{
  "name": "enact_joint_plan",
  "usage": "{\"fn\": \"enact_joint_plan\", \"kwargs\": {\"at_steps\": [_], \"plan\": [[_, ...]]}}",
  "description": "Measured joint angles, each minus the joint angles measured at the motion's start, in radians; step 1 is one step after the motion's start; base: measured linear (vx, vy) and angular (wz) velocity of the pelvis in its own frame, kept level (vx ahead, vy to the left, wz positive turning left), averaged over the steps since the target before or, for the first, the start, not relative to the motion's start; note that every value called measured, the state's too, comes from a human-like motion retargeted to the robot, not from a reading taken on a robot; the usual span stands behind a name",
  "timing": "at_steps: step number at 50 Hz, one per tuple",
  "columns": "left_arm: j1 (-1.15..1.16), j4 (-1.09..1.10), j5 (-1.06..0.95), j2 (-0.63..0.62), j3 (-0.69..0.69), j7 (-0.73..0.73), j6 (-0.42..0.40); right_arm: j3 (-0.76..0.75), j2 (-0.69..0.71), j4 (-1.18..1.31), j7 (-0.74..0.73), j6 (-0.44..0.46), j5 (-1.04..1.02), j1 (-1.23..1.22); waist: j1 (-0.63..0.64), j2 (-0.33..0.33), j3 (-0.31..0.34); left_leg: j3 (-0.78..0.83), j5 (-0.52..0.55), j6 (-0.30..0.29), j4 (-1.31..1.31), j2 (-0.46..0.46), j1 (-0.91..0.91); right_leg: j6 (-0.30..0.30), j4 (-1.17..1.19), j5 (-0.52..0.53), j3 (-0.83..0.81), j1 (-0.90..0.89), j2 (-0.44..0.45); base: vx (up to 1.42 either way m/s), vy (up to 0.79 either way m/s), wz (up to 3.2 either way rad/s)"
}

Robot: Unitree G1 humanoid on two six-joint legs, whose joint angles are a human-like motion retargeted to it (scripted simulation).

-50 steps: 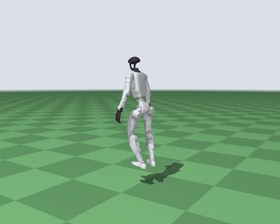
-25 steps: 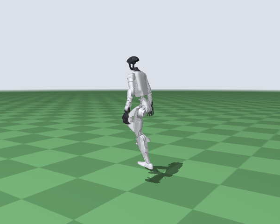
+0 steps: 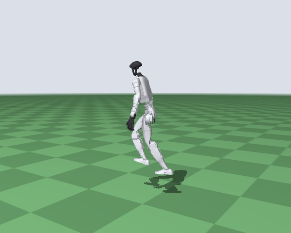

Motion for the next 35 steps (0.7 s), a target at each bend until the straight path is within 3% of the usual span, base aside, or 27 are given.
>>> {"fn": "enact_joint_plan", "kwargs": {"at_steps": [2,5,9,13,17,25,35], "plan": [[0.010,0.001,-0.006,-0.004,0.007,-0.003,0.001,0.008,-0.004,-0.009,0.003,0.002,-0.023,0.003,0.001,0.010,0.000,0.032,0.053,-0.027,0.055,0.042,0.011,-0.006,-0.070,0.000,-0.014,0.072,0.020,0.27,-0.10,0.29],[0.033,0.000,-0.018,-0.012,0.014,-0.001,0.000,0.015,-0.003,-0.023,0.003,0.000,-0.048,0.019,-0.001,-0.006,-0.015,0.113,0.056,-0.010,0.217,0.094,-0.016,-0.003,-0.140,-0.003,-0.010,0.147,0.019,0.23,-0.07,0.32],[0.069,-0.011,-0.029,-0.019,0.032,0.000,-0.001,0.020,-0.002,-0.051,-0.003,-0.003,-0.073,0.039,0.030,0.010,-0.014,0.137,0.074,0.002,0.522,0.207,-0.088,-0.006,-0.257,0.009,-0.028,0.266,0.083,0.19,-0.04,-0.09],[0.096,-0.040,-0.027,-0.023,0.045,0.003,-0.001,0.017,-0.007,-0.080,-0.014,-0.001,-0.078,0.049,0.081,0.020,-0.008,0.137,0.053,0.069,0.889,0.328,-0.214,-0.013,-0.358,0.011,-0.032,0.366,0.151,0.17,-0.02,-0.21],[0.107,-0.080,-0.007,-0.027,0.057,0.001,0.006,0.009,-0.018,-0.106,-0.028,0.007,-0.081,0.037,0.149,0.017,0.001,0.081,-0.039,0.146,1.216,0.384,-0.404,-0.022,-0.463,0.022,-0.016,0.451,0.199,0.17,-0.02,-0.23],[0.127,-0.103,0.028,-0.035,0.079,-0.013,0.007,0.003,-0.028,-0.135,-0.046,0.008,-0.066,-0.020,0.236,-0.070,0.019,0.057,-0.199,0.245,1.543,0.301,-0.824,0.005,-0.497,-0.003,0.035,0.514,0.141,0.18,0.02,0.10],[0.135,-0.061,0.016,-0.022,0.120,-0.015,0.019,0.005,-0.016,-0.188,-0.046,0.006,-0.048,-0.097,0.296,-0.125,0.076,0.148,-0.234,0.217,1.331,0.214,-0.981,0.066,-0.416,-0.059,0.054,0.572,0.056,0.22,0.10,0.15]]}}
